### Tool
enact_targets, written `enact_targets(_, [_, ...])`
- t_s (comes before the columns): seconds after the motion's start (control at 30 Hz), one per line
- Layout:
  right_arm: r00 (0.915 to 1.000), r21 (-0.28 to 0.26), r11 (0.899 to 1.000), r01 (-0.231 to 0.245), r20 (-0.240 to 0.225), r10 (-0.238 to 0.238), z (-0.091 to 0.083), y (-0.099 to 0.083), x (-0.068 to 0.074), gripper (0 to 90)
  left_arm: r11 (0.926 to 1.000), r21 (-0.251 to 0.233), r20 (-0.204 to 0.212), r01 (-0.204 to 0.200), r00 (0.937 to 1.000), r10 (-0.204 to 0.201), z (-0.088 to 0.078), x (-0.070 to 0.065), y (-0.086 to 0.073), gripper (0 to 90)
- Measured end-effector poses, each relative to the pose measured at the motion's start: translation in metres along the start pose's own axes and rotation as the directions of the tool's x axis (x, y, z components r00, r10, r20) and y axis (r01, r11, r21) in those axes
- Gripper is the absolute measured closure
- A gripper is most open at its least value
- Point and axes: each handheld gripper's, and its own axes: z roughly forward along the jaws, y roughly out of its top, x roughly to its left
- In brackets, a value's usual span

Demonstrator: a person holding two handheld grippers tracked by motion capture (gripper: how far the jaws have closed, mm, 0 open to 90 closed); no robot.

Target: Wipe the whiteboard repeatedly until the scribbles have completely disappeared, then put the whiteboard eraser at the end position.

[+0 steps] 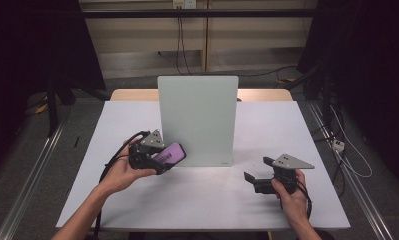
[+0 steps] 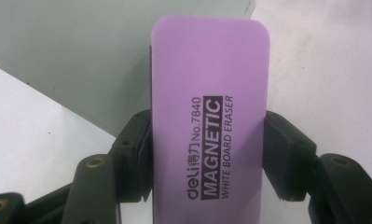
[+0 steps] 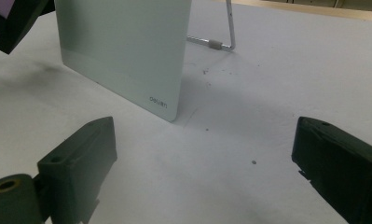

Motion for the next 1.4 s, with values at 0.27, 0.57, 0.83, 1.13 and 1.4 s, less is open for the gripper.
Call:
enact_targets(0.27, [1.0,-0.005,1.0,0.003,-0.002,-0.003,-0.003,0.0,0.001,6.5,0.9975,-0.02,0.034,0.068,0.9971,-0.067,-0.009,-0.004,-0.001,40.9])
enact_targets(0.57, [1.0,-0.001,1.0,0.0,0.003,0.0,0.001,0.001,0.001,6.5,0.9995,0.029,0.119,0.008,0.9929,-0.011,0.001,-0.022,0.001,40.9])
enact_targets(0.83, [1.0,0.001,1.0,0.001,-0.009,-0.001,0.002,0.001,0.002,6.5,0.9983,0.048,0.138,-0.032,0.9901,0.026,0.005,-0.035,0.009,40.9])
enact_targets(1.13, [0.9999,-0.007,1.0,0.005,-0.015,-0.005,-0.001,0.0,0.0,6.5,0.9955,0.085,0.162,-0.042,0.9863,0.028,0.019,-0.043,0.017,40.9])
enact_targets(1.4, [0.9997,-0.004,1.0,0.008,-0.024,-0.008,0.001,0.0,-0.001,6.5,0.9918,0.107,0.195,-0.069,0.9797,0.047,0.032,-0.05,0.028,40.9])
